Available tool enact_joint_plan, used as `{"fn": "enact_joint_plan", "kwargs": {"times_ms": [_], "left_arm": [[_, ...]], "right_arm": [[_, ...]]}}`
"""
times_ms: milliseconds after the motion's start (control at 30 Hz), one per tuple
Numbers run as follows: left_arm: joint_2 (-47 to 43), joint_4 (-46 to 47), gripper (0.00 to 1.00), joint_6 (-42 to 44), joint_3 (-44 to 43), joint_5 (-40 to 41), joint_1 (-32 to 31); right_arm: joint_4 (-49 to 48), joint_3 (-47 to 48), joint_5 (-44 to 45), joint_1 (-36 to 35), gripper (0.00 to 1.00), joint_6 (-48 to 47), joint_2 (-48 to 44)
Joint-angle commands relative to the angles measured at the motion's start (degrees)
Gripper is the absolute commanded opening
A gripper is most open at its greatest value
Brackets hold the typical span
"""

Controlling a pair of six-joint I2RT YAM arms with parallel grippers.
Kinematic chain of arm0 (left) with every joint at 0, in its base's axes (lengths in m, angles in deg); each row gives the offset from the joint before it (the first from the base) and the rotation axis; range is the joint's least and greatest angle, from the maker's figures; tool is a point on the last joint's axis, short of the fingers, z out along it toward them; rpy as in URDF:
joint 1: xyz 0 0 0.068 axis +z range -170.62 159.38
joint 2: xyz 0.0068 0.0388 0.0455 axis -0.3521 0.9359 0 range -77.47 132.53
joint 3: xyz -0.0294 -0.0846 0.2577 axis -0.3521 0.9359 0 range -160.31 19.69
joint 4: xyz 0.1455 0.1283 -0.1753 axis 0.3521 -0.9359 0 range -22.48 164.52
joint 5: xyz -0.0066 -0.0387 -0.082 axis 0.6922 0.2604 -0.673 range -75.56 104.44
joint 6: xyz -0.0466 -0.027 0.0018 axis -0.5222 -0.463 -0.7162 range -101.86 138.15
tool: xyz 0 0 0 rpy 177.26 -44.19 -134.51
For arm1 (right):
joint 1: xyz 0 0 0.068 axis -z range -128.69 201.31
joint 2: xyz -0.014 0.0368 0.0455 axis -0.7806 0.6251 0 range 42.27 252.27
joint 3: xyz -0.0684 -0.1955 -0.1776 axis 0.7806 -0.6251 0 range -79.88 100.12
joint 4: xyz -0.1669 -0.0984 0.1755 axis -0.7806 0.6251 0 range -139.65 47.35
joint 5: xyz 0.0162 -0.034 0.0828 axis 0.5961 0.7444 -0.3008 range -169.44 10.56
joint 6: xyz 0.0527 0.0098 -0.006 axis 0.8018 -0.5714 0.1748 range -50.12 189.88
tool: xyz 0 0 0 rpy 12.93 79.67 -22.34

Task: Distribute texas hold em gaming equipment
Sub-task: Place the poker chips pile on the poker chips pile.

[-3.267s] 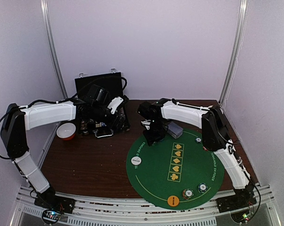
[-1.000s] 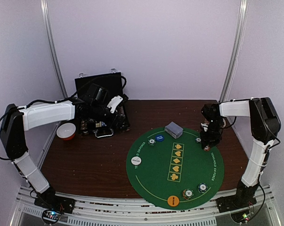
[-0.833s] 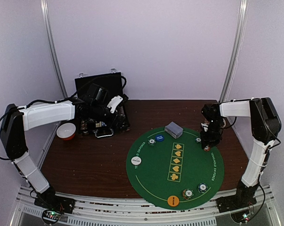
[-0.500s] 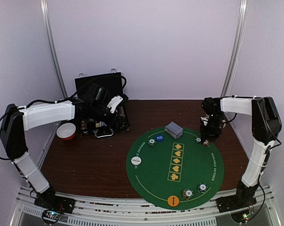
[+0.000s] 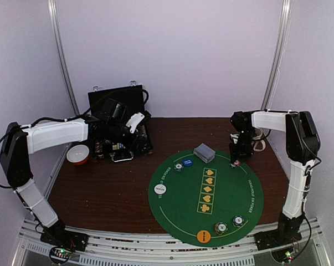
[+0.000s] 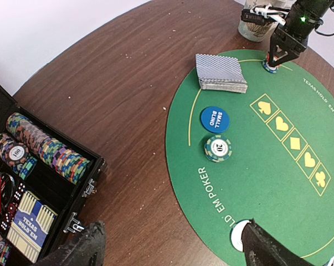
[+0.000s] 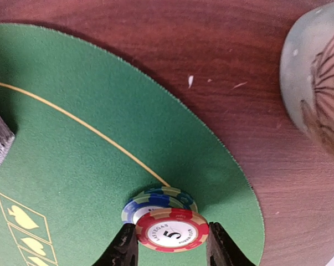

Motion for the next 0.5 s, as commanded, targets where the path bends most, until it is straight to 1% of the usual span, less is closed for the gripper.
{"fn": "enact_joint_plan", "kwargs": {"times_ms": [0,100,167,200,233,333,400,433,467], "left_arm": [[-0.15,0.56,0.88,0.44,-1.76,-0.07,0.43],[-0.01,0.56,0.88,0.46,-1.76,-0.18,0.46],[-0.11,0.47,0.88,0.43,-1.76,-0.01,0.42],[-0.14,0.53,0.88,0.47,-1.76,0.04,0.43],[-0.19,0.46,0.88,0.49,-1.76,0.05,0.46],[-0.13,0.48,0.88,0.50,-1.75,-0.04,0.41],[0.15,0.53,0.88,0.42,-1.76,-0.40,0.46],[0.20,0.51,0.88,0.37,-1.75,-0.48,0.45],[0.21,0.54,0.88,0.37,-1.71,-0.62,0.42]], "right_arm": [[2.24,1.48,0.34,-1.19,0.34,-0.11,1.12],[2.15,1.99,0.42,-1.40,0.34,-0.02,1.92],[2.27,1.92,0.68,-1.49,0.37,0.00,2.29],[2.50,1.95,1.13,-1.60,0.42,-0.01,2.40],[2.76,2.00,1.77,-1.65,0.49,-0.02,2.38],[3.28,2.11,2.97,-1.84,0.73,-0.17,1.72],[3.77,2.74,3.10,-1.93,0.81,-0.42,1.47],[4.06,3.05,3.21,-1.93,0.87,-0.58,1.32],[4.23,3.26,3.38,-1.93,0.90,-0.63,1.22]]}}
